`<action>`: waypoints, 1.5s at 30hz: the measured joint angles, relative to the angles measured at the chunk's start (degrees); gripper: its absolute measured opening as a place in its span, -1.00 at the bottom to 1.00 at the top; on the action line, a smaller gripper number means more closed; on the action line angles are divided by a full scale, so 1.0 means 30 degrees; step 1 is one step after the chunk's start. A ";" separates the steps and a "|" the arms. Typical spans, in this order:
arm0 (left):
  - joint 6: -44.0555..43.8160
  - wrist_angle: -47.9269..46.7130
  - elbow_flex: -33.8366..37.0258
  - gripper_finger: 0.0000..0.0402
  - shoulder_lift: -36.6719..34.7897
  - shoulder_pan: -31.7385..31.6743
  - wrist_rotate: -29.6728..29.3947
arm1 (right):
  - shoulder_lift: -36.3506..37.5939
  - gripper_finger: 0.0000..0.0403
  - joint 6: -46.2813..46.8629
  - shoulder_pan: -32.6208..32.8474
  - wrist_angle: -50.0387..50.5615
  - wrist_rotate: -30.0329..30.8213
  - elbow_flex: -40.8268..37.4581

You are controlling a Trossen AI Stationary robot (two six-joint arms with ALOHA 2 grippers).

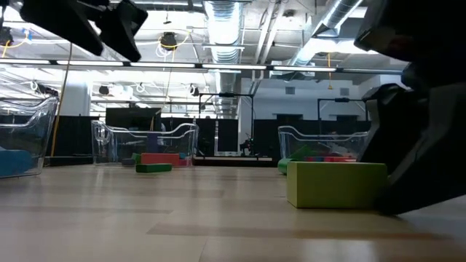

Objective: Sort blocks by size
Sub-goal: Put the light green arch block into the top right transparent bin

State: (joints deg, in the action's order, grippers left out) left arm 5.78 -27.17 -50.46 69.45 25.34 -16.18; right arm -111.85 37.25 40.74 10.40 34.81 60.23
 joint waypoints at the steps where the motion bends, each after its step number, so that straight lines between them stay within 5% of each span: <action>1: 0.0014 0.0103 0.0000 0.08 0.0061 -0.0109 0.0046 | 0.0000 0.37 -0.0006 -0.0004 -0.0031 0.0027 0.0000; 7: 0.0114 0.1091 0.0000 0.08 0.0755 -0.0609 0.0390 | -0.0007 0.22 -0.0064 -0.0004 -0.0048 0.0343 0.0000; 14: 0.0640 0.2212 0.0000 0.08 0.1954 -0.0905 0.1219 | -0.0015 -0.21 -0.0066 -0.0019 -0.0040 0.0610 0.0000; 24: 0.1942 0.5463 0.0000 0.08 0.3702 -0.1529 0.1373 | 0.0015 -0.17 -0.0151 -0.0335 -0.0131 0.1232 0.0007; 35: 0.4119 0.7736 0.0007 0.08 0.3715 -0.2726 0.1799 | 0.0093 -0.19 -0.3774 -0.1645 -0.0202 0.1877 0.1243; 45: 0.7035 0.8406 0.0007 0.08 0.3715 -0.4400 0.2029 | 0.2939 -0.17 -0.5853 -0.3343 0.0540 0.2064 0.1253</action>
State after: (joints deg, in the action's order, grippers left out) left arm 26.89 -1.96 -50.43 80.60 12.14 -10.10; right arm -103.04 19.69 30.72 12.02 41.00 63.99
